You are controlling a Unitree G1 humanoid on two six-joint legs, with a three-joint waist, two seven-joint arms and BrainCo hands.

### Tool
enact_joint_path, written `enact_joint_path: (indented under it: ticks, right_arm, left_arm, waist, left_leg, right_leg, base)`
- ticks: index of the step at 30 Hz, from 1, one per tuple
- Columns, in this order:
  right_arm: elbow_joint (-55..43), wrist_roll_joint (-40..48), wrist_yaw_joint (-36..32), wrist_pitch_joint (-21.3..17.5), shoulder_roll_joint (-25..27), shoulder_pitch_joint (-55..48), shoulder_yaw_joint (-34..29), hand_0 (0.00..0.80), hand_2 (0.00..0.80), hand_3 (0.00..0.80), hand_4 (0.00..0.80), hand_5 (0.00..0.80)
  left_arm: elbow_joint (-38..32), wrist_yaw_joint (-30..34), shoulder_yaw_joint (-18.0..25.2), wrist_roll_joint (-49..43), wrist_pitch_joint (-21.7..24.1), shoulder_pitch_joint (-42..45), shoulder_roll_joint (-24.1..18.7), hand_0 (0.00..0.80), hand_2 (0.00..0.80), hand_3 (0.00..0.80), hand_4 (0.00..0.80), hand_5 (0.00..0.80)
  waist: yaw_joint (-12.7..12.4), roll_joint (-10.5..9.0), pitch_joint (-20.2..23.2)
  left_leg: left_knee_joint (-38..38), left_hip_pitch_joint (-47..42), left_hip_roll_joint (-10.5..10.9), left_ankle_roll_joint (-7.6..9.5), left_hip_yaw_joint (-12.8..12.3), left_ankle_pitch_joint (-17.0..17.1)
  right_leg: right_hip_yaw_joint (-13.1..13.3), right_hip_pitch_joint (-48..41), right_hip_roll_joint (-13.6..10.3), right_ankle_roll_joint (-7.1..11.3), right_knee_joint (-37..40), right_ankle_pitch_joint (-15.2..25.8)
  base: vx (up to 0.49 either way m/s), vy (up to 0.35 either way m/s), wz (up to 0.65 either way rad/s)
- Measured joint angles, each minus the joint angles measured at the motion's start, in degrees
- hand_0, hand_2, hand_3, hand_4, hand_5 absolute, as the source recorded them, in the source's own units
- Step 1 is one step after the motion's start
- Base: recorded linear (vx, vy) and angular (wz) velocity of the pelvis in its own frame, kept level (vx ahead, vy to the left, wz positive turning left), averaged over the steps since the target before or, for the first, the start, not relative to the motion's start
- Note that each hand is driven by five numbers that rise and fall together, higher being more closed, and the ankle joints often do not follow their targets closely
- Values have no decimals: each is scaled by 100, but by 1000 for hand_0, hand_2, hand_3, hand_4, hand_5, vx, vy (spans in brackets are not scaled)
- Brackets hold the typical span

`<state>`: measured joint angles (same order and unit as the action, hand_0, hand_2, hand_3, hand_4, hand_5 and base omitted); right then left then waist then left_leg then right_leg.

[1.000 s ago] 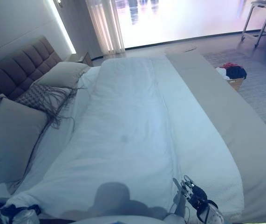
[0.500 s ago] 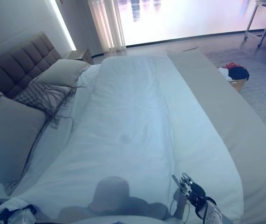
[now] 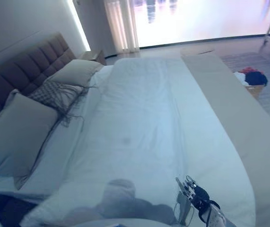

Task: Make the bed neatly

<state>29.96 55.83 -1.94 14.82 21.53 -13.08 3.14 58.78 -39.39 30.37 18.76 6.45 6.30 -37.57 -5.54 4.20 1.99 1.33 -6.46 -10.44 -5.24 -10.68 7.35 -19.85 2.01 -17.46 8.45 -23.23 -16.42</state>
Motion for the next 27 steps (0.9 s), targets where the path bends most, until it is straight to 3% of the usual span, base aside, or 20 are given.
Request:
enact_joint_path:
  ticks: [3, 8, 13, 15, 22, 27]
  right_arm:
    - [5, 1, 0, 0, -28, -4, 3, 0, 0, 0, 0, 0]
    - [20, 4, 0, -92, -66, -54, -1, 0, 0, 0, 0, 0]
    - [40, 4, 0, -99, -184, -69, 1, 0, 0, 0, 0, 0]
    - [31, 4, 4, -106, -284, -66, 2, 0, 0, 0, 0, 0]
    - [24, -16, 123, -131, -439, -70, 10, 0, 0, 0, 0, 0]
    - [-14, -639, 258, -718, -590, -70, -5, 0, 0, 0, 0, 0]
  left_arm:
    - [-153, 31, -15, 0, 43, 4, 64, 0, 0, 0, 0, 0]
    - [-353, 111, -115, 0, 59, 8, 180, 0, 0, 0, 0, 0]
    - [-706, 299, -270, -8, 277, 13, 415, 0, 0, 0, 0, 0]
    - [-915, 506, -365, -10, 457, 14, 531, 0, 0, 0, 0, 0]
    - [-1983, 1819, -1161, -1, 954, 43, 1032, 0, 0, 0, 0, 0]
    - [-2425, 3252, -1658, 861, 955, 40, 1545, 0, 0, 0, 0, 0]
  waist:
    - [-47, 61, -26]
    - [-110, -3, 7]
    - [-152, -122, 86]
    - [-154, -168, 114]
    - [-168, -120, 122]
    - [-138, -147, 110]
  left_leg:
    - [24, 68, 62, 1, -2, -1]
    - [131, 88, 88, 6, -8, -9]
    - [180, 98, 126, 271, -19, -199]
    - [209, 97, 148, 287, -20, -228]
    - [205, 79, 201, 179, -19, -393]
    - [198, 9, 241, 161, -45, -382]
  right_leg:
    - [-4, -5, -53, 25, -54, -24]
    - [-8, 15, -74, 37, -104, -26]
    - [9, 19, -81, 72, -110, -6]
    - [31, 19, -87, 79, -110, -2]
    - [79, 15, -140, 133, -110, 36]
    - [184, 23, -163, 179, -106, 59]
  base:
    - [7, -27, 28]
    - [4, -20, 12]
    - [1, -17, 9]
    - [-12, -12, 7]
    - [-2, -1, 1]
    - [-16, -18, -9]
